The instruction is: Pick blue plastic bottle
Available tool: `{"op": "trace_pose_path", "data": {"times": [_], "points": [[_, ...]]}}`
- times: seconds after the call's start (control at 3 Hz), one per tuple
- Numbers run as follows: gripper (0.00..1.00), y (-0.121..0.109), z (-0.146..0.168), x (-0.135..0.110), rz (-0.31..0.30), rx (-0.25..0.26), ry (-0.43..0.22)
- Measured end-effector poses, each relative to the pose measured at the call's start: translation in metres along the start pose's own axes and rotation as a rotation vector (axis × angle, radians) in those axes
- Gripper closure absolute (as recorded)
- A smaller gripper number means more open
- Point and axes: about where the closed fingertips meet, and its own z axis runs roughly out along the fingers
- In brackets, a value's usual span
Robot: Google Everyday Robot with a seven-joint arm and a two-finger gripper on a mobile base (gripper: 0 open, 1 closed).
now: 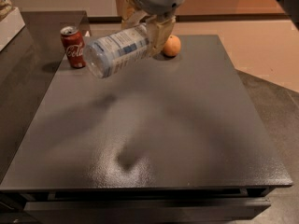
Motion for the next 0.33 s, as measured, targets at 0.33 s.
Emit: {"op": "trace_pose_path", "data": {"times": [0.33], "points": [[1.0, -0.0096, 0.0002, 0.0002, -0.001, 0.036, 0.003]]}}
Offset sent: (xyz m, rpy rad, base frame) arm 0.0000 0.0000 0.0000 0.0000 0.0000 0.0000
